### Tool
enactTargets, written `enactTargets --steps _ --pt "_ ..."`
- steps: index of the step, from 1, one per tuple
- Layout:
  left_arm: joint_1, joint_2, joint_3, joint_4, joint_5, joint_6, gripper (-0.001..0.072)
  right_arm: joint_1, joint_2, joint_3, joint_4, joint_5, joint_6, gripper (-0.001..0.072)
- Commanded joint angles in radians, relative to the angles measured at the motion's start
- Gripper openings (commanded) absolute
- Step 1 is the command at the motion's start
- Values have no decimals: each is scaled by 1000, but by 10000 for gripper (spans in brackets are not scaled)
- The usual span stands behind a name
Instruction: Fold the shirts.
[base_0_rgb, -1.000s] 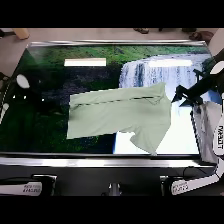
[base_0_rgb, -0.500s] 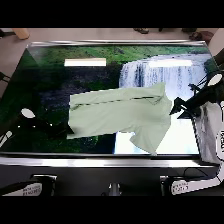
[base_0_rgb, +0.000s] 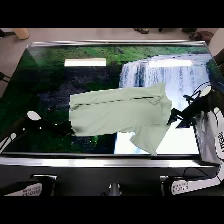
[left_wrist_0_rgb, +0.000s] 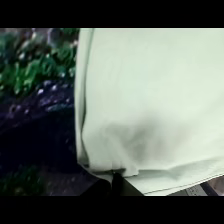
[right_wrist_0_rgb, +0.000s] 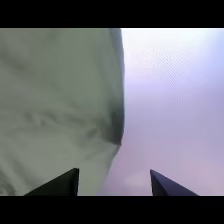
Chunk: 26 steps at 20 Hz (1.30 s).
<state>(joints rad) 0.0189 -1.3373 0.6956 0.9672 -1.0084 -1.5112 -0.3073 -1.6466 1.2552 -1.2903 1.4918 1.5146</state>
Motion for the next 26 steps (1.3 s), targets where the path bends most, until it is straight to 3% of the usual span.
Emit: enactTargets --steps 1,3,4,5,6,9,12,14,17,20,23,26 --pt "-4 40 1 -3 0 12 26 0 -28 -62 65 -122 -47 428" --pt "-4 74 1 -5 -5 11 26 0 -40 -62 150 -210 -72 420" --pt "-4 89 1 -7 -4 12 26 0 -40 -61 182 -256 -74 354" --pt "-4 106 2 -7 -3 12 26 0 -40 -57 206 -290 -73 128" --pt "-3 125 9 -5 -4 12 26 0 -38 -42 221 -280 -70 26" --pt "-2 254 158 89 -5 9 24 0 50 85 245 -166 -119 25" --pt "-2 446 525 276 13 7 25 0 303 360 266 -112 -122 26" --pt "-2 556 823 375 85 8 26 0 526 546 239 -170 -157 27" --pt "-2 666 1083 375 164 8 26 0 851 629 204 -393 -259 26" --pt "-2 747 1116 359 103 -26 25 0 1004 628 128 -436 -179 26" --pt "-2 754 1116 435 -58 -21 25 0 1015 628 85 -327 -116 27" --pt "-2 718 1116 447 -128 -3 26 0 979 628 85 -248 -90 28"
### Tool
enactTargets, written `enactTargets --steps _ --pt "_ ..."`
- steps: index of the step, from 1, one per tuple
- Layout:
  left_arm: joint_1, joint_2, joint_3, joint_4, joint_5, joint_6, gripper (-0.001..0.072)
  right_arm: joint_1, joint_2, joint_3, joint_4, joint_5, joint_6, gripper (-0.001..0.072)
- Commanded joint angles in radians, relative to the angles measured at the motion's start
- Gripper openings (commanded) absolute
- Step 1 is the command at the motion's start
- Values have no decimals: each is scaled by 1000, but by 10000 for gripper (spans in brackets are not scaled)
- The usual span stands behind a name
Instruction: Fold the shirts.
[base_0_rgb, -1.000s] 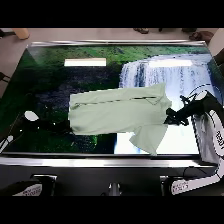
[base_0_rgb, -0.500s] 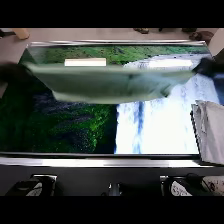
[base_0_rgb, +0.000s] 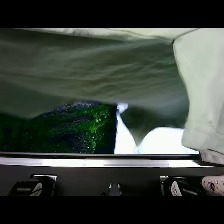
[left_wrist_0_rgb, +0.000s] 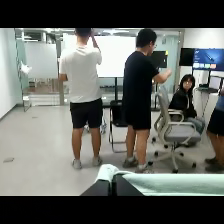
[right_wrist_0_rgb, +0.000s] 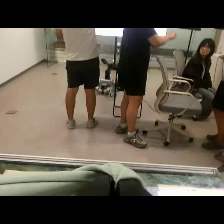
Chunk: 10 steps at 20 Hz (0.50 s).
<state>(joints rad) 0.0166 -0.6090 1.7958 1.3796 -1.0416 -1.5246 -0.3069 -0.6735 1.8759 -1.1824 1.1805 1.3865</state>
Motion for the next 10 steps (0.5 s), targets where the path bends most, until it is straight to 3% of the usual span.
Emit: enactTargets --steps 1,4,6,8,10 --pt "1 -32 15 51 -134 9 26 0 -17 7 -29 98 48 28" --pt "1 -147 -29 166 -305 6 26 0 -170 7 -106 393 162 27" --pt "1 -245 -114 206 -394 6 26 0 -333 3 -96 608 170 26" --pt "0 -351 -252 181 -389 6 26 2 -475 -57 -7 615 179 25" --pt "0 -479 -387 165 -352 6 26 76 -597 -142 -75 542 169 25"
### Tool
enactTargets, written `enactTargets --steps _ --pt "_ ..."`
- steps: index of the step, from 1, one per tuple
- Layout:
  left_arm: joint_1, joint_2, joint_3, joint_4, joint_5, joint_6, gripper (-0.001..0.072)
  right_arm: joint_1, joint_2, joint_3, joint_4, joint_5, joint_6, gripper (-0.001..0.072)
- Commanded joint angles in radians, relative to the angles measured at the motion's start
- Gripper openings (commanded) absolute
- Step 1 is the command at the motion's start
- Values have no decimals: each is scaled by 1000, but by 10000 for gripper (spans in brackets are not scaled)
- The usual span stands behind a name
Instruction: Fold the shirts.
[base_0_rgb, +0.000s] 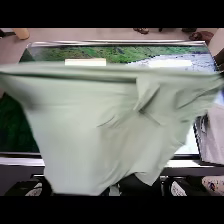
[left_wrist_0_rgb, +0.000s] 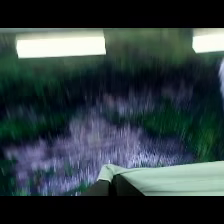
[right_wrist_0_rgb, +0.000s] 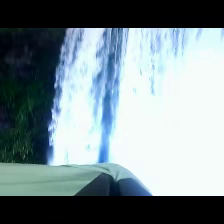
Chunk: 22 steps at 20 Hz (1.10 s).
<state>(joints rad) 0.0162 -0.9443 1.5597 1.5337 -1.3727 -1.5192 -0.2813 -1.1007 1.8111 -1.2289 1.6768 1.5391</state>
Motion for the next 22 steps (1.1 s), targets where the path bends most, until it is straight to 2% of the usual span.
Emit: enactTargets --steps 1,4,7,9,12,14,16,17,20,22 --pt "1 -217 -197 11 14 1 26 102 -229 -109 -89 1 16 25" --pt "1 -424 -195 11 124 0 26 235 -424 -129 -200 -279 59 26" --pt "1 -580 -103 10 234 -31 26 268 -562 -129 -134 -554 121 27" --pt "1 -655 -23 10 279 -38 26 265 -618 -130 -69 -674 129 27" --pt "1 -737 36 -31 335 -95 26 266 -673 -130 -41 -744 145 27" --pt "1 -777 37 -79 320 -104 26 266 -703 -129 -33 -741 144 28" --pt "8 -777 64 -63 206 -61 26 265 -676 -127 -44 -659 74 28" --pt "18 -765 87 -51 118 -19 26 265 -647 -127 -78 -594 36 28" --pt "48 -694 68 -80 -57 -14 25 266 -571 -133 -203 -256 42 28" --pt "45 -670 -14 -84 -137 -14 25 266 -568 -187 -201 -101 54 28"
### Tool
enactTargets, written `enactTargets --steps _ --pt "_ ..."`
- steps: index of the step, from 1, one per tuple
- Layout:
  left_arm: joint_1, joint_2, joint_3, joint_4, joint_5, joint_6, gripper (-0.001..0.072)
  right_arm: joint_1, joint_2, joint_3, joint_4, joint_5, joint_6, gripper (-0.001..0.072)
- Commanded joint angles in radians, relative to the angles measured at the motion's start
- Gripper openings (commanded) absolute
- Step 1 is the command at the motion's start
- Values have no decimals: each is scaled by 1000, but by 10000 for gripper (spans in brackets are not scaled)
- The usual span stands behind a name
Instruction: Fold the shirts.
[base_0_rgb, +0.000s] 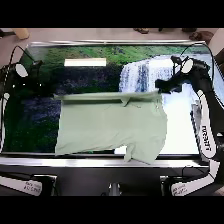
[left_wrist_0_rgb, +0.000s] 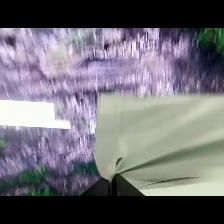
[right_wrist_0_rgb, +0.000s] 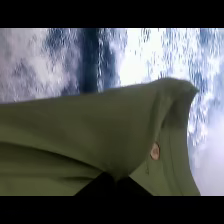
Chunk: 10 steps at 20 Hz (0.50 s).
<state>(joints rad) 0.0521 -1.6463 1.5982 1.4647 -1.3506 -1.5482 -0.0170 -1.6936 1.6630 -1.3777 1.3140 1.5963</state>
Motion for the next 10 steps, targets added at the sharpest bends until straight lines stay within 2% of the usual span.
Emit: enactTargets --steps 1,4,7,8,9,10 --pt "2 36 -127 -43 -174 11 25 1 24 -91 -31 265 6 28" --pt "-32 46 -353 -168 -146 37 25 1 24 -238 9 191 7 25" --pt "-34 51 -414 -177 -105 -13 30 1 29 -243 -6 148 45 27" --pt "-27 61 -406 -177 -112 -15 80 1 32 -241 0 149 46 95" --pt "-17 79 -391 -174 -117 -15 263 1 33 -229 5 178 49 304" --pt "3 108 -373 -174 -125 -15 485 1 37 -209 0 241 40 462"
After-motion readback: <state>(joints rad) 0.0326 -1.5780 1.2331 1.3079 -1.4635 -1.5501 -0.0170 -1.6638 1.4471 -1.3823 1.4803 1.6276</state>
